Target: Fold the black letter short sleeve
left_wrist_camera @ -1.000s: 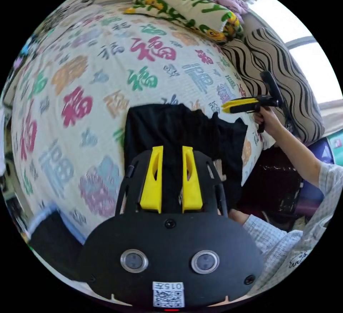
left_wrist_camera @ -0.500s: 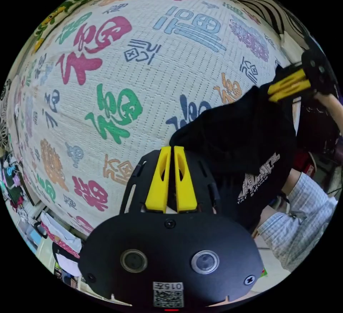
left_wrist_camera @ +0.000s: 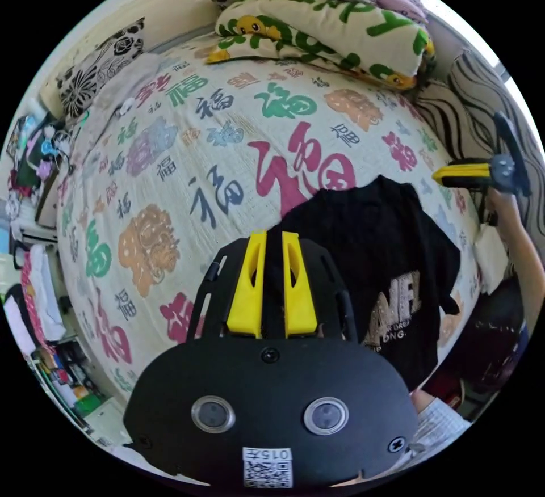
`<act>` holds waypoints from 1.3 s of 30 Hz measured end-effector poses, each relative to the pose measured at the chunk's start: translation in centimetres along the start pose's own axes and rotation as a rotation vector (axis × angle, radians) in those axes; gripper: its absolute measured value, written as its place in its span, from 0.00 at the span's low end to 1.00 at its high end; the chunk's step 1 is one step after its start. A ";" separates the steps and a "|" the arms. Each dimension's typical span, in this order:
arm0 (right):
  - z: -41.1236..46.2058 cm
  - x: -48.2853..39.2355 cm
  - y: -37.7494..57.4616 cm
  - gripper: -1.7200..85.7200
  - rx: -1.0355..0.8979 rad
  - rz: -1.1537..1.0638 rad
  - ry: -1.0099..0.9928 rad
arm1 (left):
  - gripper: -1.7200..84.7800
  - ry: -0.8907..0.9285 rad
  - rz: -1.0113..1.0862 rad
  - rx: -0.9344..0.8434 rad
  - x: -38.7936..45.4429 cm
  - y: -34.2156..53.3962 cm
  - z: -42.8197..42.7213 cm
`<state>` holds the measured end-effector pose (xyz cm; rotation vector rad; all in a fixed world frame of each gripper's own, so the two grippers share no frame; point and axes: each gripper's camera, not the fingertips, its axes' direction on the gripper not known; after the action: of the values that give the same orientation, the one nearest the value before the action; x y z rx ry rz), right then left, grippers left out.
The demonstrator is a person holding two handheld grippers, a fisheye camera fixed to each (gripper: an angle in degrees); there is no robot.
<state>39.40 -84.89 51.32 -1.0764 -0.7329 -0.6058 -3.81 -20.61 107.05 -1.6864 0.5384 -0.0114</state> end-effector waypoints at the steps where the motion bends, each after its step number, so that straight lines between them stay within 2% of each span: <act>1: 0.1 0.0 2.2 0.07 0.021 -0.022 -0.077 | 0.09 0.028 -0.010 0.004 -0.4 1.4 -0.1; 4: 1.9 -0.1 10.0 0.11 -0.052 -0.013 -0.272 | 0.10 0.194 -0.064 -0.069 -1.8 10.5 0.6; 5: 2.4 -0.1 11.8 0.12 -0.080 0.005 -0.309 | 0.10 0.259 -0.117 -0.146 -2.2 14.9 1.6; 9: 7.4 0.4 23.9 0.14 -0.273 0.229 -0.500 | 0.13 0.469 -0.359 -0.384 -2.2 29.8 5.1; 12: 10.5 1.3 29.3 0.16 -0.278 0.390 -0.648 | 0.15 0.554 -0.449 -0.401 -1.8 35.7 6.9; 14: 12.2 1.1 30.2 0.16 -0.308 0.377 -0.728 | 0.16 0.532 -0.435 -0.380 -1.9 36.8 8.5; 16: 14.0 -0.1 30.1 0.11 -0.400 0.230 -0.747 | 0.14 0.501 -0.410 -0.427 -2.3 37.2 10.9; 18: 14.6 -0.6 30.4 0.07 -0.469 0.158 -0.722 | 0.07 0.532 -0.364 -0.450 -3.2 37.6 12.6; 20: 13.9 0.2 30.9 0.06 -0.443 0.158 -0.733 | 0.05 0.545 -0.361 -0.423 -4.3 38.5 12.2; 25: 11.3 6.8 34.1 0.05 -0.380 0.433 -0.899 | 0.03 0.634 -0.534 -0.279 -9.1 43.1 9.0; 28: 11.3 8.8 35.0 0.07 -0.283 0.415 -0.786 | 0.03 0.643 -0.644 -0.224 -11.7 46.2 9.9; 32: 14.4 9.5 37.3 0.11 -0.294 0.444 -0.703 | 0.08 0.588 -0.766 -0.266 -14.0 50.3 13.6; 35: 17.0 10.3 40.5 0.13 -0.274 0.515 -0.709 | 0.12 0.605 -0.762 -0.253 -14.1 51.8 15.3; 39: 19.9 11.4 44.1 0.13 -0.181 0.636 -0.844 | 0.15 0.576 -0.710 -0.274 -13.4 52.6 18.8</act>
<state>74.90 -51.57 41.42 -1.6594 -0.9875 0.3753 -27.91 -2.98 58.02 -2.0697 0.3370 -0.9976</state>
